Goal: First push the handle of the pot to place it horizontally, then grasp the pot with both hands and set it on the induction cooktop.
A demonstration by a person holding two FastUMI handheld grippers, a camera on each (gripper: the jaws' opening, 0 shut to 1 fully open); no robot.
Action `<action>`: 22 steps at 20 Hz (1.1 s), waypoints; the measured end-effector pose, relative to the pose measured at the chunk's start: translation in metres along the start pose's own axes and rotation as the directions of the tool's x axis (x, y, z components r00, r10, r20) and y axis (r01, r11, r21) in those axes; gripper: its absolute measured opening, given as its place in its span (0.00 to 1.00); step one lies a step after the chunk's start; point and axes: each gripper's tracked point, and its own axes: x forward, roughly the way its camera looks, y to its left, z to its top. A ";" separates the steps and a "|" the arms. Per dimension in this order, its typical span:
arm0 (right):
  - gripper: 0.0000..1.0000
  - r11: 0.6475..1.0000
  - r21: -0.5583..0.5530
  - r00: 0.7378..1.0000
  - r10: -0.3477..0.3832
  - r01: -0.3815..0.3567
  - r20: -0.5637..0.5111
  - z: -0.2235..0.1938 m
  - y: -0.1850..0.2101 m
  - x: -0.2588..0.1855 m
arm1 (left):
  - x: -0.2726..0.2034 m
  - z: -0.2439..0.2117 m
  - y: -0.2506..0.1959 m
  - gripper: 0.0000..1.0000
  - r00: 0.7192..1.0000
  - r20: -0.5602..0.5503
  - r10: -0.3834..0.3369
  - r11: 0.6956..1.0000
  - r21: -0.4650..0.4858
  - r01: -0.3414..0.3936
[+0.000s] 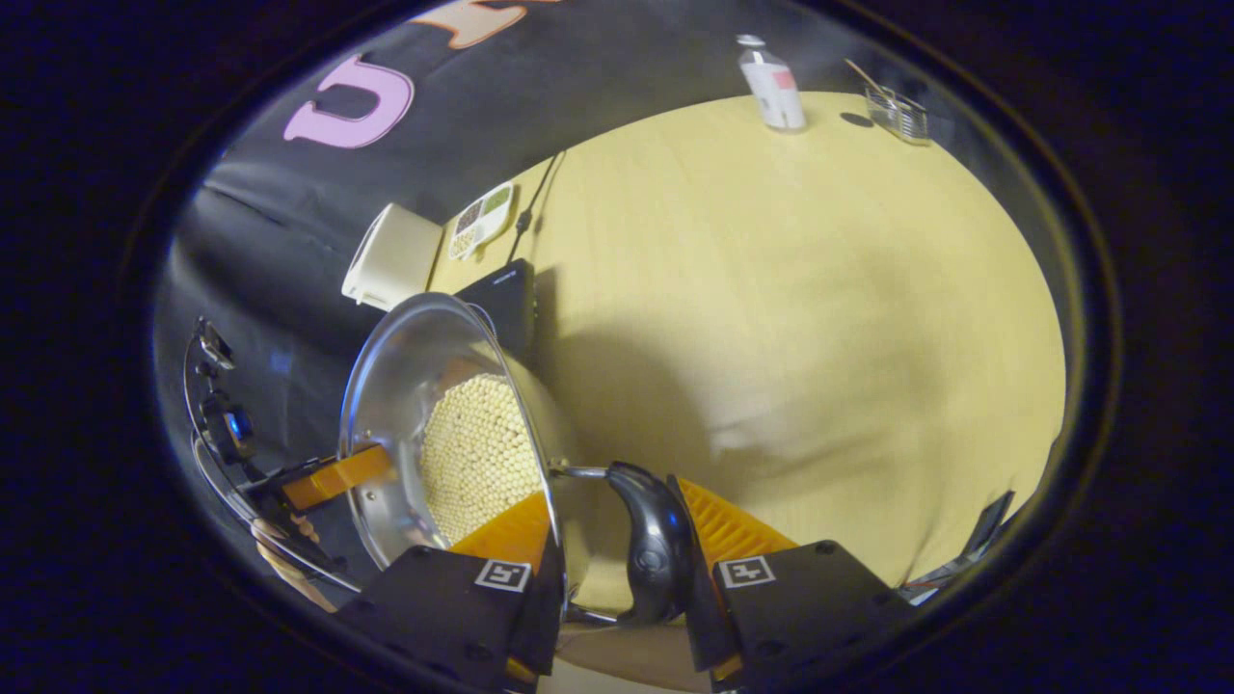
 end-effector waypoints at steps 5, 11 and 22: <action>0.50 1.000 -0.012 1.000 0.001 -0.002 -0.025 0.003 0.042 0.036 | 0.006 0.010 0.050 0.63 0.999 0.007 0.038 0.999 0.004 -0.038; 0.50 0.999 -0.037 1.000 -0.003 0.003 0.005 0.027 0.074 0.068 | 0.017 0.032 0.089 0.62 0.996 0.044 0.072 0.997 -0.009 -0.072; 0.50 0.998 -0.050 0.994 -0.029 0.035 0.106 0.058 0.087 0.097 | 0.047 0.057 0.112 0.61 0.995 0.085 0.055 0.998 -0.005 -0.055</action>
